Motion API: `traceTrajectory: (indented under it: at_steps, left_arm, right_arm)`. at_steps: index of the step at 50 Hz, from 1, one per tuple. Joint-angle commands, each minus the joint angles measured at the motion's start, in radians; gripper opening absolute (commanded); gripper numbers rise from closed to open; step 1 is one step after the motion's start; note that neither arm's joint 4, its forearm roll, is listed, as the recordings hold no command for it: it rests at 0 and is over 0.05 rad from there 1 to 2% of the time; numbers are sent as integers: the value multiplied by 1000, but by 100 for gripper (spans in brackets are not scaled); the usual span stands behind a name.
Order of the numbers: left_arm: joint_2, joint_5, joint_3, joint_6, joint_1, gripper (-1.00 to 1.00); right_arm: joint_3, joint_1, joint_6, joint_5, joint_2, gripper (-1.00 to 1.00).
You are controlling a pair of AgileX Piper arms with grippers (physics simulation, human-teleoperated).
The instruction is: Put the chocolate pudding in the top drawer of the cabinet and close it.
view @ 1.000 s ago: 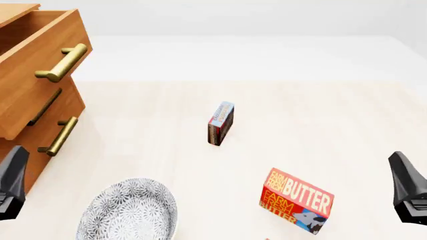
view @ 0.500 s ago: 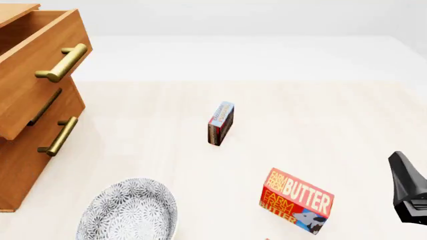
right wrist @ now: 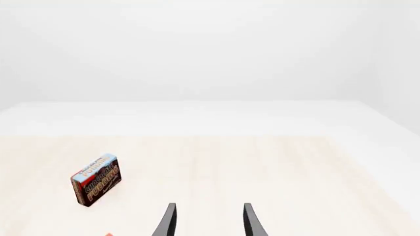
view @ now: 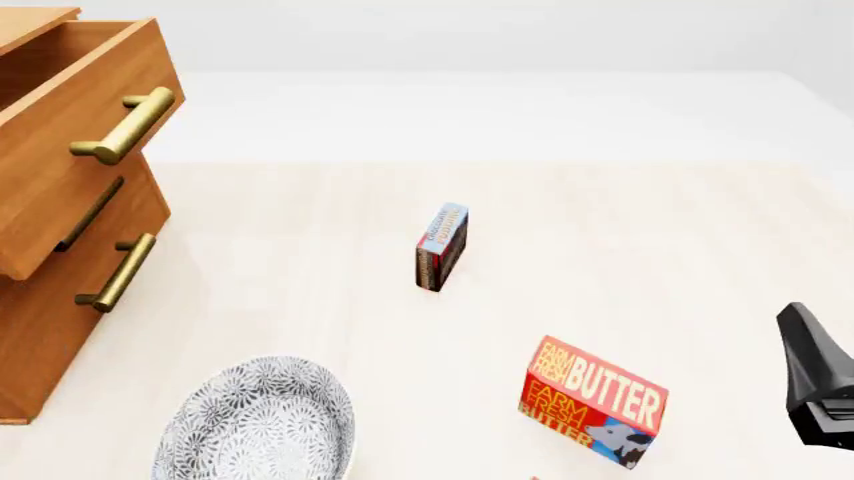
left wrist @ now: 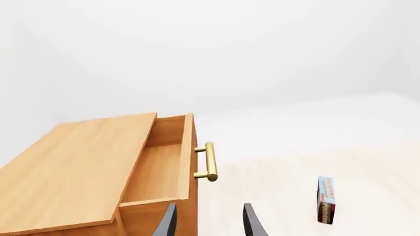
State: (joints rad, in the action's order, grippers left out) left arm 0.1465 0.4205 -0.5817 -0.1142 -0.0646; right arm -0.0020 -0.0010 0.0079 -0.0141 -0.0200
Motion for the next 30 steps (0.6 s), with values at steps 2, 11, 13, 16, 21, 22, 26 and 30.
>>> traceTrajectory:
  at_steps: [2, 11, 13, 16, 21, 22, 26, 30]
  left_arm:
    - [109, 73, -132, -34, -40, 100]
    - [294, 102, -306, -11, -47, 100]
    - [326, 103, -323, -7, -56, 100]
    - [349, 116, -347, -5, -55, 100]
    - [392, 153, -400, 19, -41, 100]
    - [394, 160, -410, 10, -35, 100]
    - [414, 184, -438, 19, -30, 100]
    - [455, 227, -497, 20, -28, 100]
  right_arm:
    - [0, 0, 0, 0, 0, 100]
    - [0, 0, 0, 0, 0, 100]
    - [0, 0, 0, 0, 0, 100]
    - [0, 0, 0, 0, 0, 100]
    - [0, 0, 0, 0, 0, 100]
    - [0, 0, 0, 0, 0, 100]
    - [0, 0, 0, 0, 0, 100]
    - [0, 0, 0, 0, 0, 100]
